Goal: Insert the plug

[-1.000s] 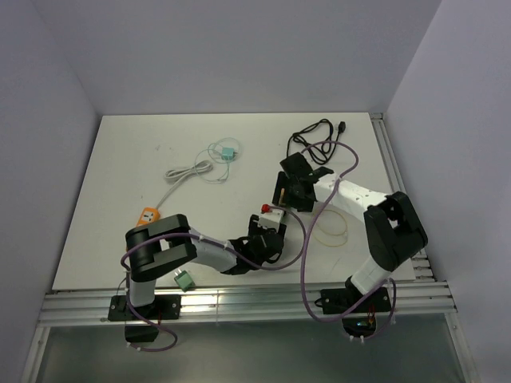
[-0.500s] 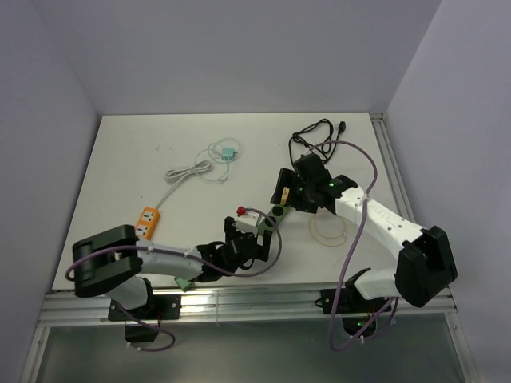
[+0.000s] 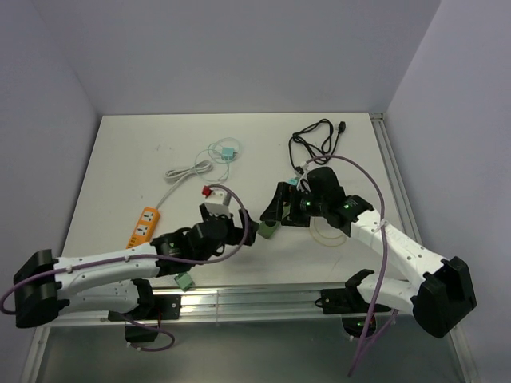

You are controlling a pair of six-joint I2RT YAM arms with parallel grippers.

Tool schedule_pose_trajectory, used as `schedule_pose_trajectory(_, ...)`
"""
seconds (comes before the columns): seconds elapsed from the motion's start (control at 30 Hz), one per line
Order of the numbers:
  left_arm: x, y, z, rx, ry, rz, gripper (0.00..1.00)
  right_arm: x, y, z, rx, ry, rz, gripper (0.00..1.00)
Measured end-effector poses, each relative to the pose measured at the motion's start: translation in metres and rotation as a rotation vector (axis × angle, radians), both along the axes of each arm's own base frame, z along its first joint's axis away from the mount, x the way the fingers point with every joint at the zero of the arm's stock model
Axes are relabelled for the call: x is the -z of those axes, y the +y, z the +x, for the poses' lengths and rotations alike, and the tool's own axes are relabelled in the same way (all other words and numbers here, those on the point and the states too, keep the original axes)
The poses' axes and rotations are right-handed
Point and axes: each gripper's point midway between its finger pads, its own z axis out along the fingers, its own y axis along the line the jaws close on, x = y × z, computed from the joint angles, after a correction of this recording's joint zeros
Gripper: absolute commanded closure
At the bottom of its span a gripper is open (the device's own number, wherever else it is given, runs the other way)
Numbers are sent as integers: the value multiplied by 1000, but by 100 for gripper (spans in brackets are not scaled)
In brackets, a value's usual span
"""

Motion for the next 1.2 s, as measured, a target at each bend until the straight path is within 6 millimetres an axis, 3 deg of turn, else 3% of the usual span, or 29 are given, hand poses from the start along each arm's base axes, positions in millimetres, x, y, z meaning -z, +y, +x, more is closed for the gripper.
schedule_pose_trajectory(0.07, -18, 15, 9, -47, -3, -46, 0, -1, 4, 0, -19, 2, 19, 2)
schedule_pose_trajectory(0.17, -41, 36, 20, -120, 9, -98, 0, 12, 10, -1, -50, 53, 14, 3)
schedule_pose_trajectory(0.4, -72, 70, 60, -276, 60, -103, 1, 35, 24, -12, -112, 186, 86, 4)
schedule_pose_trajectory(0.53, -81, 75, 66, -300, 64, -96, 0, 39, 28, -6, -109, 212, 131, 4)
schedule_pose_trajectory(0.7, -78, 90, 76, -345, 89, -75, 0, 33, 30, -24, -154, 230, 229, 4)
schedule_pose_trajectory(0.77, -79, 94, 87, -362, 104, -71, 0, 20, 30, -32, -178, 208, 270, 4)
schedule_pose_trajectory(0.87, -78, 92, 108, -359, 127, -47, 5, -17, 30, -45, -231, 116, 356, 4)
schedule_pose_trajectory(0.93, -72, 85, 124, -339, 148, -14, 12, -45, 29, -54, -266, 38, 408, 5)
schedule_pose_trajectory(0.97, -69, 81, 132, -326, 157, 3, 21, -58, 27, -59, -277, 3, 427, 5)
schedule_pose_trajectory(1.07, -53, 64, 155, -264, 184, 64, 36, -90, 23, -68, -300, -79, 467, 6)
schedule_pose_trajectory(1.2, -39, 49, 184, -200, 196, 104, 36, -127, 17, -75, -294, -157, 473, 6)
